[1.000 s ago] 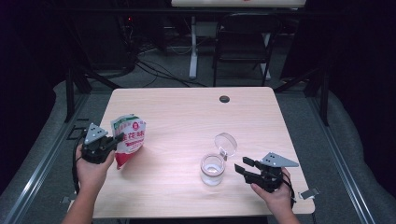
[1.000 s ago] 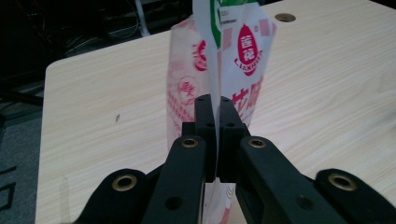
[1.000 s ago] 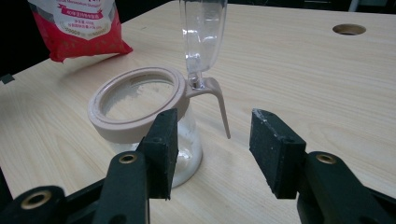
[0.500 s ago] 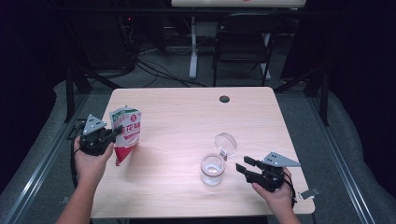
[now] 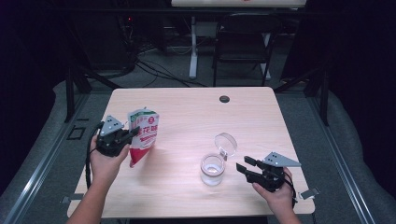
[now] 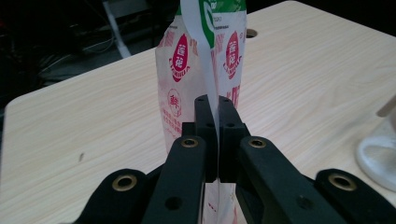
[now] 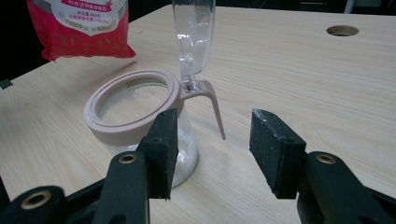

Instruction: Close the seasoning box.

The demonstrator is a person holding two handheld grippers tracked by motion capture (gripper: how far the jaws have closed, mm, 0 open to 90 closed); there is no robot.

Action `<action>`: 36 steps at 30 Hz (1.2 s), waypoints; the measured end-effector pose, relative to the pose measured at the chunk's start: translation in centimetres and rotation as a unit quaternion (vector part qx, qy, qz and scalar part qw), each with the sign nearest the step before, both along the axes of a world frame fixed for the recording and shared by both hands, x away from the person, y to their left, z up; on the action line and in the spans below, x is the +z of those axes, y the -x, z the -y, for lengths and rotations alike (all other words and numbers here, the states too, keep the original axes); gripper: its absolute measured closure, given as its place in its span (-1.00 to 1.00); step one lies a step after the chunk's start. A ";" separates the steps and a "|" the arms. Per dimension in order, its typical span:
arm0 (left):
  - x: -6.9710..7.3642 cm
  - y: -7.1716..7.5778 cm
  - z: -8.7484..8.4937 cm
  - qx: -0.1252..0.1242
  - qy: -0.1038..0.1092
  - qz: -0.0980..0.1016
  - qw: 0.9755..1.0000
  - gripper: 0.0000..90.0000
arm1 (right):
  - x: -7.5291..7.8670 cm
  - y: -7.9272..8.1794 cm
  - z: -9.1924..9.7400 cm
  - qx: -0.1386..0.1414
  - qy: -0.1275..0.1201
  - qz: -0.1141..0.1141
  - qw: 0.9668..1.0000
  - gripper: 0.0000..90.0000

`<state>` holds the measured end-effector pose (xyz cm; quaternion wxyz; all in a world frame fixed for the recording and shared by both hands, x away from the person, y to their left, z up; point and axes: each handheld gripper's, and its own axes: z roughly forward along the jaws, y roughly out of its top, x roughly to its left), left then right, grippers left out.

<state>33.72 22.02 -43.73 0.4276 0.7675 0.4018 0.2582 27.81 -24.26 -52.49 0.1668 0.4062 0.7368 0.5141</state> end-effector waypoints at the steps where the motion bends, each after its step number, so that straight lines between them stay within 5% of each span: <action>1: 0.0 0.0 0.4 -0.006 0.000 0.001 1.000 1.00 | 0.0 0.0 0.0 0.000 0.000 0.000 1.000 0.15; 18: -0.5 0.3 6.7 -0.084 -0.006 0.004 0.996 1.00 | 0.0 0.0 0.1 0.000 0.005 0.007 1.000 0.15; 27: -1.2 1.2 7.8 -0.109 -0.011 0.005 0.994 1.00 | 0.1 0.1 0.3 0.005 -0.001 0.015 1.000 0.20; 32: -1.7 2.0 8.0 -0.121 -0.008 0.004 0.993 1.00 | 0.5 0.3 0.2 0.005 -0.008 0.039 0.999 0.21; 36: -2.6 3.3 7.9 -0.132 0.005 0.001 0.991 1.00 | 0.8 0.5 0.1 0.015 0.007 0.045 0.999 0.25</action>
